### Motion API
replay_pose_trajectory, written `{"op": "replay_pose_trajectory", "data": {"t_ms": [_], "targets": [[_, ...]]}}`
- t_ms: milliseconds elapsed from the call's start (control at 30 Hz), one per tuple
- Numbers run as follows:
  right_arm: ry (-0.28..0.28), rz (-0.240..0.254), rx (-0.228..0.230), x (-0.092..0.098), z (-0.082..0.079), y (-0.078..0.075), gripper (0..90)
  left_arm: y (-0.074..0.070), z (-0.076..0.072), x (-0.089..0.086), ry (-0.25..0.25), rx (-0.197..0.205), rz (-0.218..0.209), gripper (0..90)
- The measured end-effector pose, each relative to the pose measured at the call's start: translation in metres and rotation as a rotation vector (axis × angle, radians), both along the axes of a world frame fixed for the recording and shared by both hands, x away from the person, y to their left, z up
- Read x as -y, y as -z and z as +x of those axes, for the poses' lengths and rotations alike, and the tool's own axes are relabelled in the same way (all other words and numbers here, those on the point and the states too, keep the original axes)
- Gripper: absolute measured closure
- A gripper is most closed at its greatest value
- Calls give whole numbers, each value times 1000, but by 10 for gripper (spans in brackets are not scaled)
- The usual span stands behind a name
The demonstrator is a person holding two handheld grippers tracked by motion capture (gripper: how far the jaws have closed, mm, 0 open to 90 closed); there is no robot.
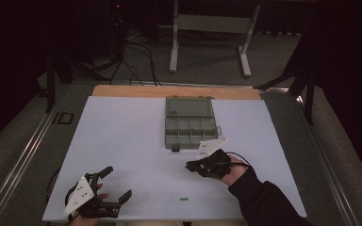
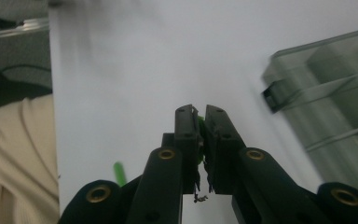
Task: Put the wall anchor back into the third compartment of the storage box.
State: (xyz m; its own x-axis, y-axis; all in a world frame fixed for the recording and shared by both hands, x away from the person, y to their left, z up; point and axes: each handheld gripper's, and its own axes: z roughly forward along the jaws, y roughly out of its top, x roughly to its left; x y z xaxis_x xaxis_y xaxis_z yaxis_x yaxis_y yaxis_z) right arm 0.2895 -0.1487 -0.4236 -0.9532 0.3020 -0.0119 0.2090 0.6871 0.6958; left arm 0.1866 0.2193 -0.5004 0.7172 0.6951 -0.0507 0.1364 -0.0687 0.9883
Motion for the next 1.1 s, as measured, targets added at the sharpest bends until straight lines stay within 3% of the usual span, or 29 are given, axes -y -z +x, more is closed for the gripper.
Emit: {"op": "replay_pose_trajectory", "data": {"t_ms": [500,1100], "targets": [[102,56,55,8,29,-29,844,0,0,-1,6,4,-7,2],[284,66,110,14,75,-41,844,0,0,-1,8,11,-16,2]]}}
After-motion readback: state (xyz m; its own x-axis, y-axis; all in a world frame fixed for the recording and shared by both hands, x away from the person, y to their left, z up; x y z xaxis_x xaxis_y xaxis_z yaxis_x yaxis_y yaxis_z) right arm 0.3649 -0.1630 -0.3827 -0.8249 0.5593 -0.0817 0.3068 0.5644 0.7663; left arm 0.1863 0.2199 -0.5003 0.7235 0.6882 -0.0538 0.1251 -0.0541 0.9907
